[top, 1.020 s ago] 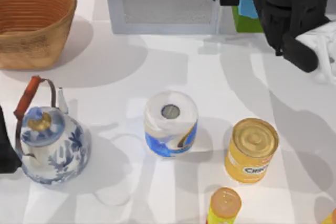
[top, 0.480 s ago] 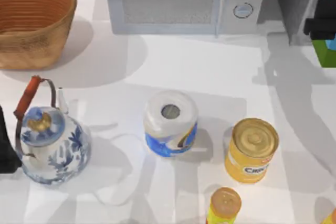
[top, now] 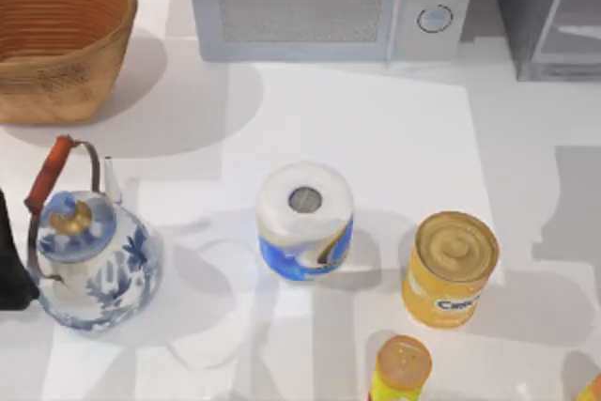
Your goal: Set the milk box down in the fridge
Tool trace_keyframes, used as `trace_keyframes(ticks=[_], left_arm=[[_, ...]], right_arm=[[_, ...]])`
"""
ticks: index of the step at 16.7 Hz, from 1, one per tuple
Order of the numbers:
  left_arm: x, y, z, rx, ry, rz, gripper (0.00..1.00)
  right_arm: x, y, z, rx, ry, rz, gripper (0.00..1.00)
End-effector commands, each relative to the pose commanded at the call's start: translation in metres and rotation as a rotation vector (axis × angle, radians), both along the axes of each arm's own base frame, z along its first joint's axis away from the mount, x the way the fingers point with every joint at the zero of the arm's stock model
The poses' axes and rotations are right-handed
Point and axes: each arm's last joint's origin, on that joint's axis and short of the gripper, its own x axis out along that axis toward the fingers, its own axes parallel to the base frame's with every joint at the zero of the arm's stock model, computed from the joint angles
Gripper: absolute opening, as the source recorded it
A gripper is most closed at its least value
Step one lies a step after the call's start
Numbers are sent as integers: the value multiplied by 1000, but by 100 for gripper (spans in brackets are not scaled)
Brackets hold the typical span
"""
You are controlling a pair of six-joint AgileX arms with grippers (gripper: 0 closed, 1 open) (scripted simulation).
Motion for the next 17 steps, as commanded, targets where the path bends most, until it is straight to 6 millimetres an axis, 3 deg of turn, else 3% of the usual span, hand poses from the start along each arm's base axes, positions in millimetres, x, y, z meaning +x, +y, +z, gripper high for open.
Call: trace_keyframes(ticks=[3, 7, 13, 17], left_arm=[[0, 0, 0, 0, 0, 0, 100], [0, 0, 0, 0, 0, 0, 100], [0, 0, 0, 0, 0, 0, 100], [0, 0, 0, 0, 0, 0, 100]], right_arm=[[-18, -7, -31, -5, -39, 14, 0], [-24, -10, -57, -15, -56, 24, 0], [-24, -10, -58, -14, -56, 26, 0], [-20, -11, -41, -16, -76, 28, 0]])
